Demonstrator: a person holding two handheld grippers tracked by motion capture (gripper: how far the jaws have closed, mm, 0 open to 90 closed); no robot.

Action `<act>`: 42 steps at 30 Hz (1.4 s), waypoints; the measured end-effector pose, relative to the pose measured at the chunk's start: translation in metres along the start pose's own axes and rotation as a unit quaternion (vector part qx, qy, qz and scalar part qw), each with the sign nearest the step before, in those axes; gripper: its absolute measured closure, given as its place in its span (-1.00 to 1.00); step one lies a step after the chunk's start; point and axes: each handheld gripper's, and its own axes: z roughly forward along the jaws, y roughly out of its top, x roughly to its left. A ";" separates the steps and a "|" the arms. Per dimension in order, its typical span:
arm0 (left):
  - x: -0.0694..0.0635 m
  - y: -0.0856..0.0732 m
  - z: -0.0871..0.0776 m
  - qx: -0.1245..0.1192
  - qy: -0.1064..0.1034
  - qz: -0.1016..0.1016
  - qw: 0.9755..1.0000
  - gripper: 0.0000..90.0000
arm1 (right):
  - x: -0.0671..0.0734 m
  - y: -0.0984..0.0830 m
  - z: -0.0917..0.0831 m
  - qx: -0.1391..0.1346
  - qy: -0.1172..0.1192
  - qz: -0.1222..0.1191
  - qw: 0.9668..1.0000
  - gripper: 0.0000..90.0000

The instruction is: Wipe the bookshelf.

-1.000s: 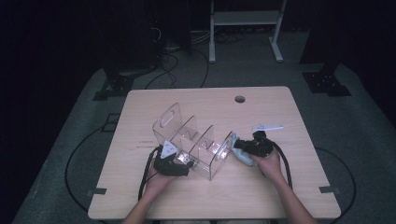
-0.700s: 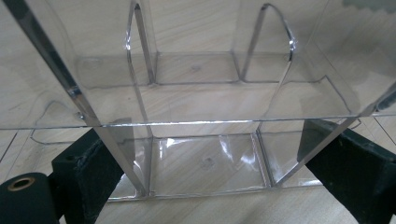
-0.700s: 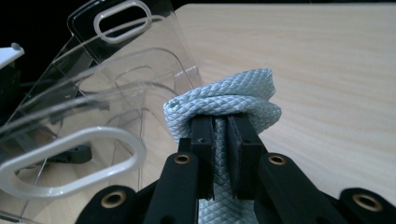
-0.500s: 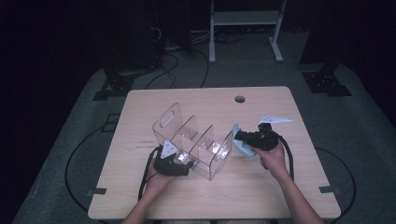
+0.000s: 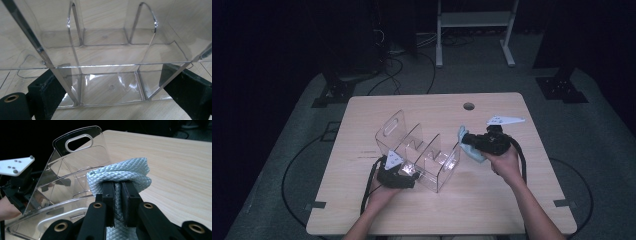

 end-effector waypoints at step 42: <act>-0.001 0.000 0.001 -0.002 0.002 0.001 1.000 -0.84 | 0.084 -0.007 0.004 0.023 0.070 -0.106 0.992 0.82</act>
